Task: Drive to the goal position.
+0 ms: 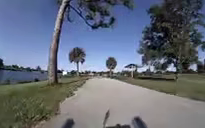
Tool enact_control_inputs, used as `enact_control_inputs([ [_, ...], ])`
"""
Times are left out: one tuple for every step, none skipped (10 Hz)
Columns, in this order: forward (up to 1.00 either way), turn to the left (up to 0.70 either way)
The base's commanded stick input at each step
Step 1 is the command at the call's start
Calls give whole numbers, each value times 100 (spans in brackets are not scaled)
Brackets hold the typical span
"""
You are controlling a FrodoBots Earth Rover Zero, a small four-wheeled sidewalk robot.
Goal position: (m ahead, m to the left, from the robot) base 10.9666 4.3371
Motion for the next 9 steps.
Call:
enact_control_inputs([
  [85,0],
  [85,0],
  [85,0],
  [85,0],
  [85,0],
  [85,0],
  [85,0],
  [85,0],
  [85,0],
])
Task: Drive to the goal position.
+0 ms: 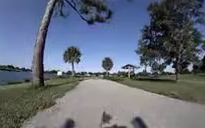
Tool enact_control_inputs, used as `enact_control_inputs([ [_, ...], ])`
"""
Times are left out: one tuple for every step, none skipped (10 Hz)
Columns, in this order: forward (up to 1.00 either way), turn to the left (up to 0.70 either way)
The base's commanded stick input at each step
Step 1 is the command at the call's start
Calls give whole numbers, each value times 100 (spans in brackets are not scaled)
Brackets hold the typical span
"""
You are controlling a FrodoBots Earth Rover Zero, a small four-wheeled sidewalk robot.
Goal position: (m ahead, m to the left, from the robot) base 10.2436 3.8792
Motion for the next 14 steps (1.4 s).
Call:
enact_control_inputs([
  [85,0],
  [85,0],
  [85,0],
  [85,0],
  [85,0],
  [85,0],
  [85,0],
  [85,0],
  [85,0],
  [85,13],
  [85,29],
  [85,25],
  [85,11],
  [85,0],
])
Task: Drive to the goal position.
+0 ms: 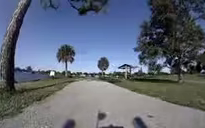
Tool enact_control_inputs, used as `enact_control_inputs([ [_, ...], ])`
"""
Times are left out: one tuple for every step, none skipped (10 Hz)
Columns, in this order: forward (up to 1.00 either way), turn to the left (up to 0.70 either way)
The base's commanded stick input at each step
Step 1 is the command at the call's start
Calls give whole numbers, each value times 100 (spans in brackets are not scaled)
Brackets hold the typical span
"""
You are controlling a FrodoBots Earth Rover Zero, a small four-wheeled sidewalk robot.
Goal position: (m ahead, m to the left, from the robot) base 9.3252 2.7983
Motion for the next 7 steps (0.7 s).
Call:
enact_control_inputs([
  [85,0],
  [85,0],
  [85,0],
  [85,0],
  [85,0],
  [85,0],
  [85,9],
])
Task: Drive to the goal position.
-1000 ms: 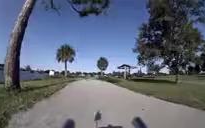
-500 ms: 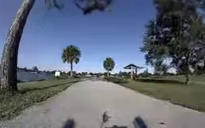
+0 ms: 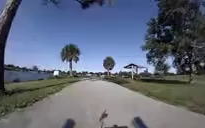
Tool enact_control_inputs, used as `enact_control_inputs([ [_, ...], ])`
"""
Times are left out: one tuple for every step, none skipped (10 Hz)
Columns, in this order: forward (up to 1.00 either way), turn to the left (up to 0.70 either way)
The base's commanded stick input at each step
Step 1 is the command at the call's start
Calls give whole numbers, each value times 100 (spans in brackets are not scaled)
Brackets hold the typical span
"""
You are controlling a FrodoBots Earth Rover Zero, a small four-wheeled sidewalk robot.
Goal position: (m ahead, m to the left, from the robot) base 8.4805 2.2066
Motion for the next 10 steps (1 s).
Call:
enact_control_inputs([
  [85,32],
  [85,34],
  [85,34],
  [85,34],
  [85,34],
  [85,25],
  [85,14],
  [85,4],
  [85,0],
  [85,0],
])
